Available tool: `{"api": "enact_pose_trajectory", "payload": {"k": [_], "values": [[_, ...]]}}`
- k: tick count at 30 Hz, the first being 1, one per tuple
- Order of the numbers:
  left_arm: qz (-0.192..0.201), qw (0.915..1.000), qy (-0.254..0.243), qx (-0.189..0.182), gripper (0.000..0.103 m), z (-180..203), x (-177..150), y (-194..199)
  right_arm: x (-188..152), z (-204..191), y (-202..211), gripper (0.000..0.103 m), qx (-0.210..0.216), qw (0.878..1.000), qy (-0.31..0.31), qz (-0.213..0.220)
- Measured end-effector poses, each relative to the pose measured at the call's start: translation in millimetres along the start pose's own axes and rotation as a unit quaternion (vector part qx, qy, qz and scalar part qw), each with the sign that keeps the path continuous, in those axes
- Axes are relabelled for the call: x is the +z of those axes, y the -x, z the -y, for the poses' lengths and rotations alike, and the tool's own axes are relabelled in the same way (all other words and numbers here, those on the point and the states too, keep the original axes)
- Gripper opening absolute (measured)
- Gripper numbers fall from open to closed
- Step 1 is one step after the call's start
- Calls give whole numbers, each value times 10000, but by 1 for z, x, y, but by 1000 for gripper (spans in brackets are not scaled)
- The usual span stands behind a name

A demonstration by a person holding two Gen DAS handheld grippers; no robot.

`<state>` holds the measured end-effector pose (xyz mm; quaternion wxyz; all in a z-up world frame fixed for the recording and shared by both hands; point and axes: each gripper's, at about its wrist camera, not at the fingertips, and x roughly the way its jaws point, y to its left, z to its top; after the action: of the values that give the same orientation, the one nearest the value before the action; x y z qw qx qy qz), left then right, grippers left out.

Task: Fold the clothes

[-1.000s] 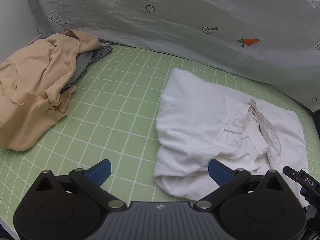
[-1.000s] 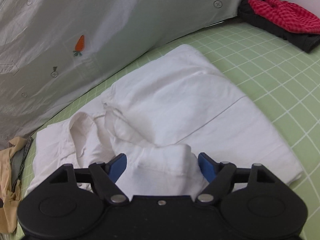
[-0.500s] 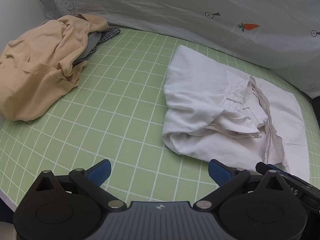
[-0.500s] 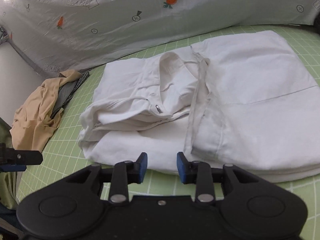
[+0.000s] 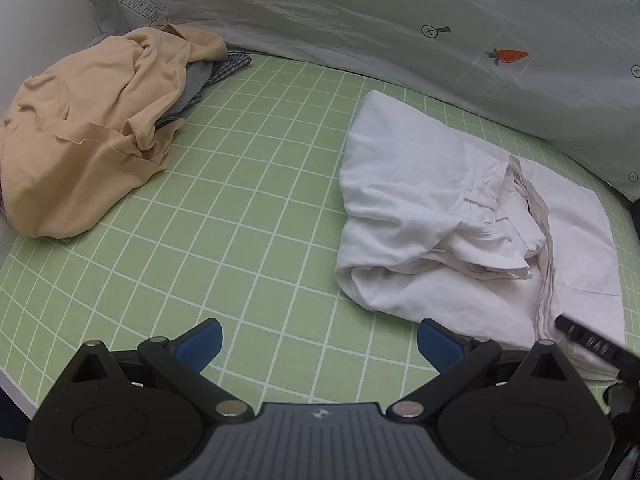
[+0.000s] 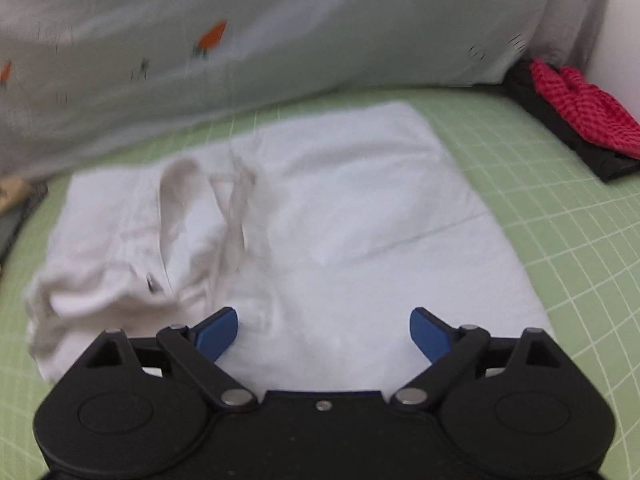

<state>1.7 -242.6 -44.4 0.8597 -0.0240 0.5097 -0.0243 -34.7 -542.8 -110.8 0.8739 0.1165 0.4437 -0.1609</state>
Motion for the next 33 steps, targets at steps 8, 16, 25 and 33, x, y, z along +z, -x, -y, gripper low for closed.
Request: {"api": "enact_pose_trajectory", "payload": {"k": [8,16,25,33], "values": [[-37,9999,107,26,102,5,19,-14,0,4,-7,97,224,9992,193,-268],[-64,9998,209,-2,102,11,56,-44,24,20,12,98,52,9996,-246,100],[-400,9985,312,-214,102,4,91,-97,45,29,-12,98,-442,9974,-562,-97],[-729,9924,541,-835,100,-6,113,-145,53,21,-30,98,-669,9961,-451,-345]]}}
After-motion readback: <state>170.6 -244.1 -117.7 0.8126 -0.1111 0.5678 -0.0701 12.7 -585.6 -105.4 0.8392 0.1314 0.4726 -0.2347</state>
